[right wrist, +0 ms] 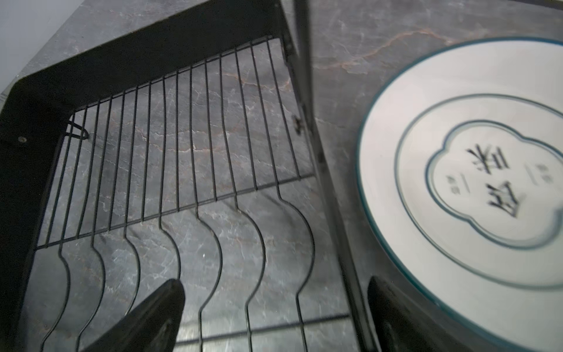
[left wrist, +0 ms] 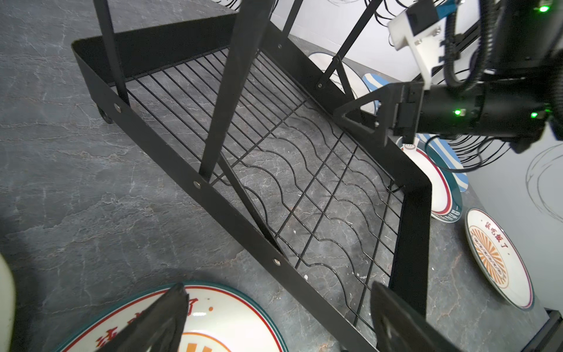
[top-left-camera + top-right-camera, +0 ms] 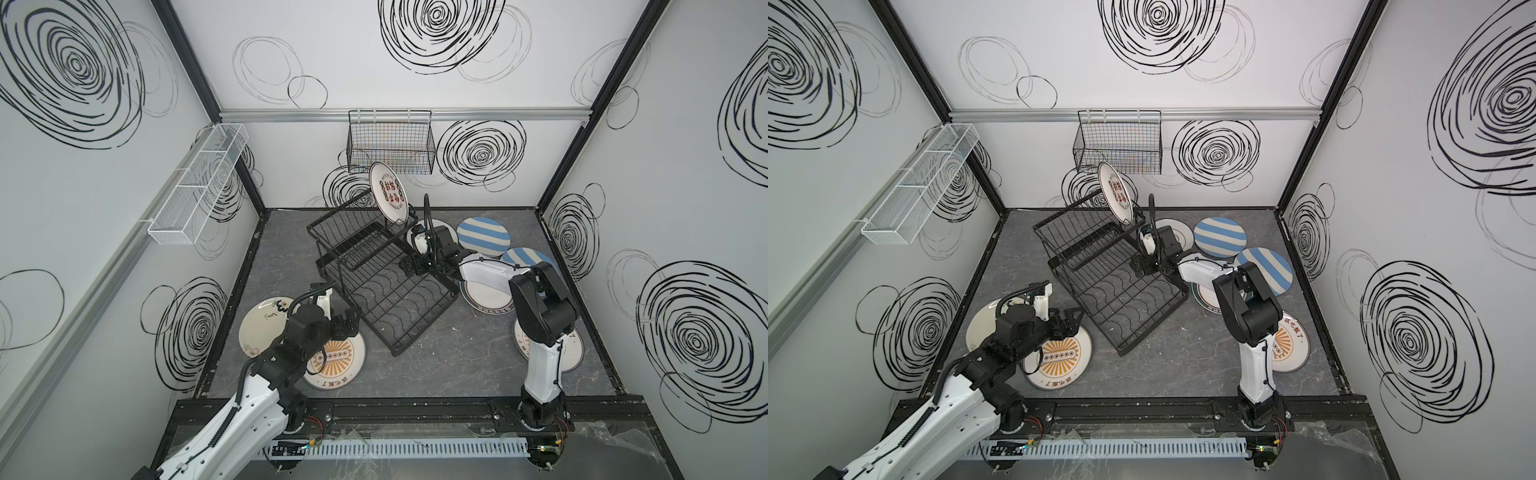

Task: Load plates into a dish rack
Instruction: Move the dish rack to the center of the table, then move the plate to the bottom-right of the table.

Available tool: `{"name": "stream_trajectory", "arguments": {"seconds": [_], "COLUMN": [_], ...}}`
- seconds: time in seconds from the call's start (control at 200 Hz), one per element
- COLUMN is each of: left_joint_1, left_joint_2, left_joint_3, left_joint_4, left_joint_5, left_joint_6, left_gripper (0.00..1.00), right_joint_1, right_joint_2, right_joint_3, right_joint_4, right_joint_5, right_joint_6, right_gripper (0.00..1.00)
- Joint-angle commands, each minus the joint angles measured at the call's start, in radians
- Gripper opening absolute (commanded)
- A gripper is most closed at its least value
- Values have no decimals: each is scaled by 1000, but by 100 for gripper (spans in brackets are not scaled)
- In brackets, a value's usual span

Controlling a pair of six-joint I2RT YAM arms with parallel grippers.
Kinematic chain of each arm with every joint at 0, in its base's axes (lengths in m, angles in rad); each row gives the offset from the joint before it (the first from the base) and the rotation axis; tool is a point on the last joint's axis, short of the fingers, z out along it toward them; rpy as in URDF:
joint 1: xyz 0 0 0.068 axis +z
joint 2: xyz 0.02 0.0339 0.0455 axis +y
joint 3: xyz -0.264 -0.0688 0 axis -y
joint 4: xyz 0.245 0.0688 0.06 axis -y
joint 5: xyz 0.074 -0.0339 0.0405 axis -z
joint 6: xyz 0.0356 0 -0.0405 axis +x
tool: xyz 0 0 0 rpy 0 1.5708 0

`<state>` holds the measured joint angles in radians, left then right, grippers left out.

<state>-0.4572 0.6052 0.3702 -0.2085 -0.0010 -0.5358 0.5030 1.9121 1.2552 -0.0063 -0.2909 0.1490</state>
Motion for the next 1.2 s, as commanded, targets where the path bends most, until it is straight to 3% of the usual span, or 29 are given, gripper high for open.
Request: {"name": "stream_trajectory", "arguments": {"seconds": [0.0,0.2,0.485,0.8,1.191], "left_joint_1": [-6,-67,-246,-237,-117], "left_joint_2": [-3,8,70,67,48], "left_joint_3": [12,39,49,79,79], "left_joint_4": [27,17,58,42,37], "left_joint_5": [-4,-38,-111,-69,50], "left_joint_6": [-6,-4,-12,15,40], "left_gripper": [96,96,96,96,96], "right_joint_1": [-23,-90,-141,-258,-285], "right_joint_2": [-143,-395,-620,-779,-830], "right_joint_3": [-64,-249,-454,-634,-723], "right_joint_4": [-54,-161,-426,-520,-530], "right_joint_5": [76,195,448,488,509], "right_joint_6": [73,125,323,590,650], "right_gripper": [99,100,99,97,99]}}
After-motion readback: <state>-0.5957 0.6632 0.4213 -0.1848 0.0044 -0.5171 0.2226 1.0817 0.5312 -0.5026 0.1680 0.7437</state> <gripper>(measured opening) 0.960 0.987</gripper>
